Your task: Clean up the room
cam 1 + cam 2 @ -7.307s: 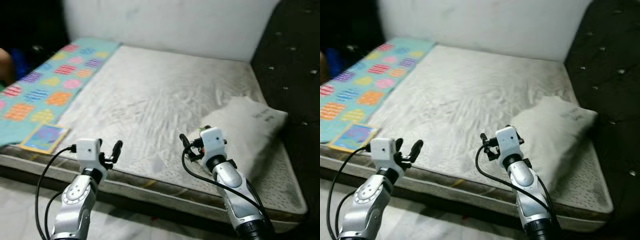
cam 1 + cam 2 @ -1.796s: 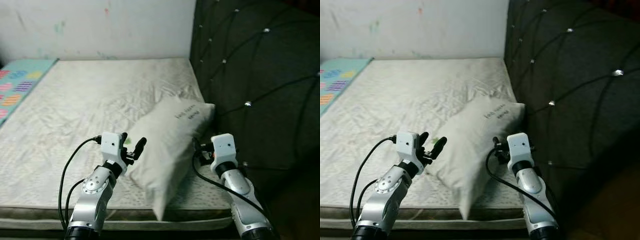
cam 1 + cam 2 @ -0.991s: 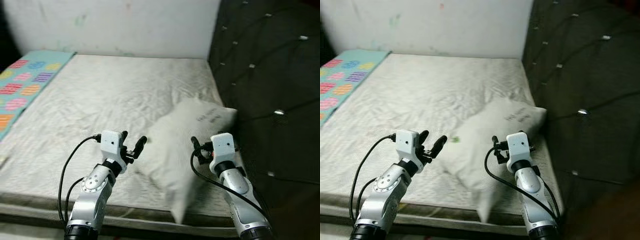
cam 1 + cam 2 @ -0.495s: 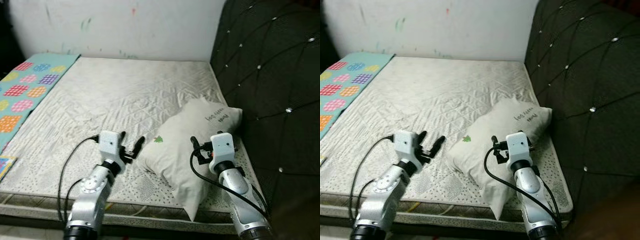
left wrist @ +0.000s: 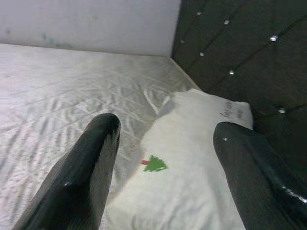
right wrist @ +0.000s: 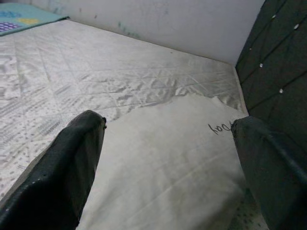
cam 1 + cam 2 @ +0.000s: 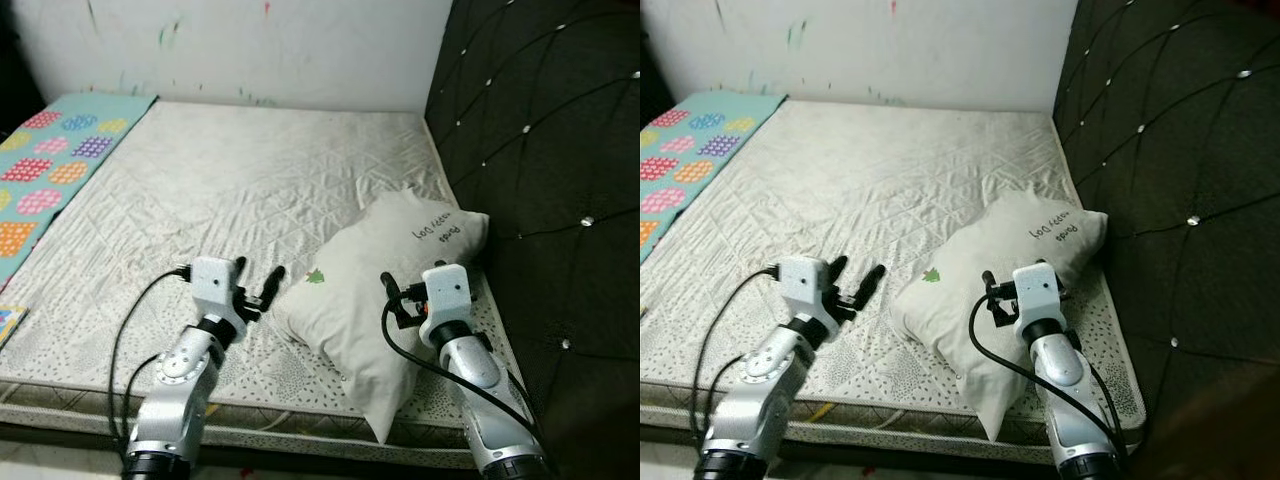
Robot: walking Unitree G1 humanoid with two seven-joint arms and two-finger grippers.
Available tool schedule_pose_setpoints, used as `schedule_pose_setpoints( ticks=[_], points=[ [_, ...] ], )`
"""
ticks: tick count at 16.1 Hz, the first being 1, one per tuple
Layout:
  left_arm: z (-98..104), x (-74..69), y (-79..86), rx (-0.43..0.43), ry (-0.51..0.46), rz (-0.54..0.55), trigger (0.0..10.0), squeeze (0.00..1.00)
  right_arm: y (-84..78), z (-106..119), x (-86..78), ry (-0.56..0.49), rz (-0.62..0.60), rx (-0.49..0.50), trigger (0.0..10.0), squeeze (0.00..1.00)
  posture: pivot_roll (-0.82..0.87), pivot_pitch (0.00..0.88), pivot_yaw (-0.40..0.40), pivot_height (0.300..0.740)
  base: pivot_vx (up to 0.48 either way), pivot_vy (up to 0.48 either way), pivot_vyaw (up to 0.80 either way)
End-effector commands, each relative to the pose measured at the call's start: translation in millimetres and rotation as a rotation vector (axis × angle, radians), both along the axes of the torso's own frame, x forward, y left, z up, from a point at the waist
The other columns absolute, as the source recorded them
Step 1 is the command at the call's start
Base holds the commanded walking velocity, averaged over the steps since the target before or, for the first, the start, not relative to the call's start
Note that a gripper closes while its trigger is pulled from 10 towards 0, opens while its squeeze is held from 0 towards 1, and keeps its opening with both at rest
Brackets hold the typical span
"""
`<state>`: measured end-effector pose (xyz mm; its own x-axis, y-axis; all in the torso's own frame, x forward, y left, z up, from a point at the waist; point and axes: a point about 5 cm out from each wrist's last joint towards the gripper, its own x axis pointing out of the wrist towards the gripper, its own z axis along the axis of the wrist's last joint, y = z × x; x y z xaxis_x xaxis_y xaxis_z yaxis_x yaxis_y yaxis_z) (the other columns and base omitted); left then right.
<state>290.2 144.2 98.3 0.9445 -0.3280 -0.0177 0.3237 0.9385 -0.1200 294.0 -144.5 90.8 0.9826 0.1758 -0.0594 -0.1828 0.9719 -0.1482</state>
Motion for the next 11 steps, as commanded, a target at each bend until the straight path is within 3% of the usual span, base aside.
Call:
schedule_pose_setpoints(
  ticks=[1, 6, 11],
  points=[
    [-3.2, -5.1, 18.9, 0.026, 0.017, 0.063, 10.0, 0.0, -1.3, 3.2, -1.2, 0.011, -0.003, 0.022, 10.0, 0.0, -0.15, 0.021, 0.012, 0.74, 0.0, 0.0, 0.0],
    [-13.6, -33.2, 33.5, 0.034, 0.062, 0.106, 10.0, 0.0, -3.8, 1.8, -16.8, 0.063, 0.008, 0.024, 10.0, 0.0, -0.14, 0.073, -0.011, 0.74, 0.0, 0.0, 0.0],
    [-12.0, -43.4, 30.0, 0.007, 0.069, 0.102, 10.0, 0.0, -1.2, 1.2, -27.3, 0.102, 0.043, 0.029, 10.0, 0.0, -0.14, 0.102, -0.036, 0.74, 0.0, 0.0, 0.0]
  ],
)
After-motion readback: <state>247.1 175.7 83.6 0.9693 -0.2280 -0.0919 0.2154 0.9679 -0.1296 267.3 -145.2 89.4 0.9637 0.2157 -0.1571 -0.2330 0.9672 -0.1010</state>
